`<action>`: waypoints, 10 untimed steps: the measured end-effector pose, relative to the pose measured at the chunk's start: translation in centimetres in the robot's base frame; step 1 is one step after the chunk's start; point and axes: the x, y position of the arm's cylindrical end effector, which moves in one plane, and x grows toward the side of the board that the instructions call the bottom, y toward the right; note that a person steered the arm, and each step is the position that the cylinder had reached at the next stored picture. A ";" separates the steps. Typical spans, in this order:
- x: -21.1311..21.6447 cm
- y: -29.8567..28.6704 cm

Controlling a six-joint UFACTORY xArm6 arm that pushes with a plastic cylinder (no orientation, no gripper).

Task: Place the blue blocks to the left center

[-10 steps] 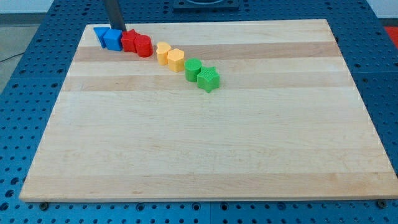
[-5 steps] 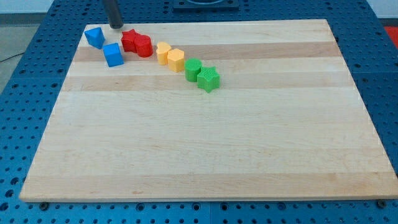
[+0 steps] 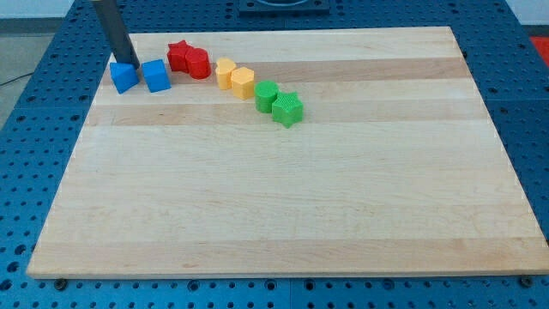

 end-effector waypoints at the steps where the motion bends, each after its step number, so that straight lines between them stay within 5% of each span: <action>1: 2.2 0.0; 3: 5.6 0.0; 6: -2.6 1.7; 10: 3.8 4.3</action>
